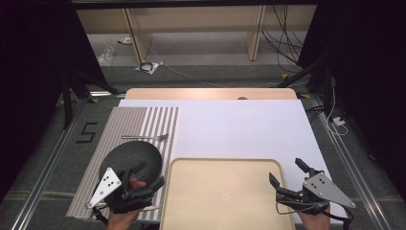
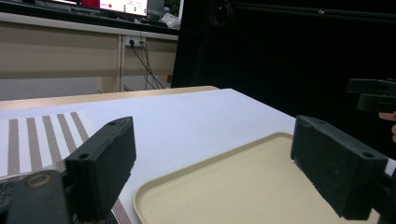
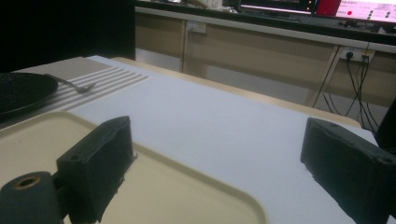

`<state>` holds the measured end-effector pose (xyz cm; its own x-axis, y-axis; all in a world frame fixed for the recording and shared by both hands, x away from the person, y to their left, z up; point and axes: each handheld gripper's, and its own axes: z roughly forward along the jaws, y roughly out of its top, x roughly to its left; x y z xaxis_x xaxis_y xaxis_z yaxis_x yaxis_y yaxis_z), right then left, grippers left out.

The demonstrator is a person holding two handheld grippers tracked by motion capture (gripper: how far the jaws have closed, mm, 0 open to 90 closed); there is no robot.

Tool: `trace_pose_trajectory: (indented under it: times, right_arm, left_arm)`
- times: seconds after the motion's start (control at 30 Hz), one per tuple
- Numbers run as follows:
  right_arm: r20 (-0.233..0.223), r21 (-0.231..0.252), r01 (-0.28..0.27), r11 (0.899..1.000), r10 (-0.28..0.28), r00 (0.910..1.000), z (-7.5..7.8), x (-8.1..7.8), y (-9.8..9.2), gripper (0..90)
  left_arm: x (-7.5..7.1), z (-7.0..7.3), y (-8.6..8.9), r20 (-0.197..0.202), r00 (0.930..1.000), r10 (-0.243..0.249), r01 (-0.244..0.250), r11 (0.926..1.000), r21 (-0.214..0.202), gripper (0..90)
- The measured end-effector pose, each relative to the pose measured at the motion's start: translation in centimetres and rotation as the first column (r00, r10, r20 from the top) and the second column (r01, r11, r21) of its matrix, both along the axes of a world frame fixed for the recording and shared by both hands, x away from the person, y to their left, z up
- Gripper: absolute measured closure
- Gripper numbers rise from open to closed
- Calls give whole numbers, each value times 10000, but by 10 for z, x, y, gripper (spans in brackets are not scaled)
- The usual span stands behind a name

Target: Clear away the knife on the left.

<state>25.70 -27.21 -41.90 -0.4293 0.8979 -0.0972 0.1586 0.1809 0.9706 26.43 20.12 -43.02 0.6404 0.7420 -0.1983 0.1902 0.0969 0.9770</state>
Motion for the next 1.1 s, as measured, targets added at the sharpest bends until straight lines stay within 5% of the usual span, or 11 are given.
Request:
trace_pose_trajectory:
  times: [0.37,0.7,0.97,1.1]
  right_arm:
    - [40,25,-9,10000,8,10000,0,0,0,103]
    - [21,30,-43,10000,43,10000,0,0,0,106]
    - [88,16,63,10000,-63,9999,2,0,-1,106]
    - [74,13,60,10000,-60,10000,2,0,-2,109]
  left_arm:
    - [0,0,0,-51,10000,-30,30,10000,4,144]
    - [-1,3,-3,-163,9997,-184,193,9982,572,153]
    - [2,8,-9,-941,9953,-238,389,9860,1620,155]
    - [7,7,-7,-1566,9876,-112,430,9786,2010,157]
